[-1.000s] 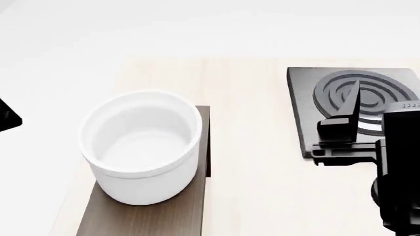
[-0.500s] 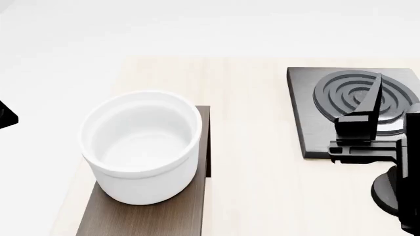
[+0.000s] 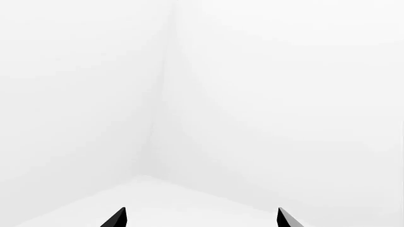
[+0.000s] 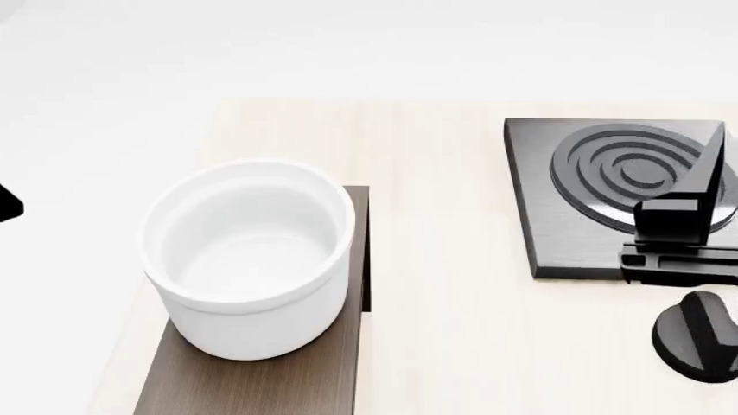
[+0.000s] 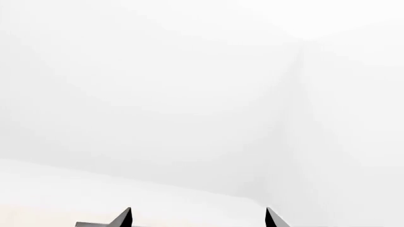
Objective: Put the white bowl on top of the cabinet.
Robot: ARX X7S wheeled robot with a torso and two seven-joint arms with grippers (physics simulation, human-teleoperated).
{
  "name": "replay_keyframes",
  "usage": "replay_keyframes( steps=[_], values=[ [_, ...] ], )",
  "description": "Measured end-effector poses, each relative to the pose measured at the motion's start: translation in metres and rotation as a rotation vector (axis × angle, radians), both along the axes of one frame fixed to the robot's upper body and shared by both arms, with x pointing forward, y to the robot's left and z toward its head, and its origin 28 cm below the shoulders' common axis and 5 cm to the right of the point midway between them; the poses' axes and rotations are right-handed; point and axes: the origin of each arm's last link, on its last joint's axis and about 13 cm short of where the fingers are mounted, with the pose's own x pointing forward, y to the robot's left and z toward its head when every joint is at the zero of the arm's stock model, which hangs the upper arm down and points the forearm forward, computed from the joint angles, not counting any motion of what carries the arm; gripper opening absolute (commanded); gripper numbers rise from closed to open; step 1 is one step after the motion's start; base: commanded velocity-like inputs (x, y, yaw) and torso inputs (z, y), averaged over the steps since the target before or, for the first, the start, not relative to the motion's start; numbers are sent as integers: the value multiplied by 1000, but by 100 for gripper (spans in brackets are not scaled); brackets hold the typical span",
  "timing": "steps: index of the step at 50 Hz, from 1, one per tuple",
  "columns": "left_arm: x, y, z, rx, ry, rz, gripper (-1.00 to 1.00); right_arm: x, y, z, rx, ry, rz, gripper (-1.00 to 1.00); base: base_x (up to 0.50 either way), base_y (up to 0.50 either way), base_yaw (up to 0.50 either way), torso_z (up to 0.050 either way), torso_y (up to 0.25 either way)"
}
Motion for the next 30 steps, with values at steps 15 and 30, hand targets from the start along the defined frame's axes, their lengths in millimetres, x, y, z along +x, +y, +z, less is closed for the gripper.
replay_keyframes(
  steps=[15, 30],
  values=[
    [-3, 1, 1, -2, -13, 1, 100, -4, -4, 3, -1, -18, -25, 100, 0, 0, 0, 0, 0],
    [-4, 2, 2, 0, -26, 6, 100, -9, -9, 6, 1, -37, -61, 100, 0, 0, 0, 0, 0]
  ],
)
